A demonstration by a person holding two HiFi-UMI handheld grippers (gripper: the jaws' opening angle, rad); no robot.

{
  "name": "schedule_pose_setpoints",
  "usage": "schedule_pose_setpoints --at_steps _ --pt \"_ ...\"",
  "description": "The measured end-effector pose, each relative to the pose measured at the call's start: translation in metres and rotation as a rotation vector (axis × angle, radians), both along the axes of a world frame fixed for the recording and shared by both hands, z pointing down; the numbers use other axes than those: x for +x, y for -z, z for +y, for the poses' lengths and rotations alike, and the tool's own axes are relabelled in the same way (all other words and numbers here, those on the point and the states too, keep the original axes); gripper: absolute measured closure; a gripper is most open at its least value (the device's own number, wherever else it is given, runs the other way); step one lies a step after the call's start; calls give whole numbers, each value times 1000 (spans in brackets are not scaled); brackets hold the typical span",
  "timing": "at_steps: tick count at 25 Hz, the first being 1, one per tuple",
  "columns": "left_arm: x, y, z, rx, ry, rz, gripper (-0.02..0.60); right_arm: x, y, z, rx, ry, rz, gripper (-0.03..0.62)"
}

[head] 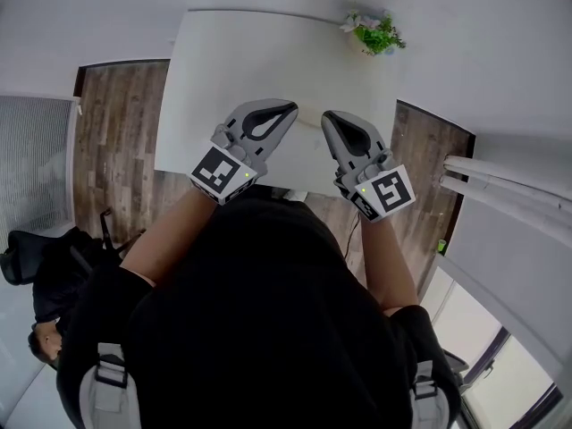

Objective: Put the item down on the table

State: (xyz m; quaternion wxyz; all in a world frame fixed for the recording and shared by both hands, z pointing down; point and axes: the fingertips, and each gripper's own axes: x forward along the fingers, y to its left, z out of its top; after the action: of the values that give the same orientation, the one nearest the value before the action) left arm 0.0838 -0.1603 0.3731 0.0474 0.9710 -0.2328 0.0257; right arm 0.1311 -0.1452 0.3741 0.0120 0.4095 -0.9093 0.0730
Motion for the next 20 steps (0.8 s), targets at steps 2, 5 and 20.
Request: schedule_pose_setpoints --at_steps 2,5,20 --pt "3 6 4 8 4 14 588 0 6 4 17 4 -6 592" --pt "5 11 8 15 6 11 588 0 12 7 31 8 -10 592" --pt "8 18 14 31 40 -10 588 3 30 15 92 13 -8 592"
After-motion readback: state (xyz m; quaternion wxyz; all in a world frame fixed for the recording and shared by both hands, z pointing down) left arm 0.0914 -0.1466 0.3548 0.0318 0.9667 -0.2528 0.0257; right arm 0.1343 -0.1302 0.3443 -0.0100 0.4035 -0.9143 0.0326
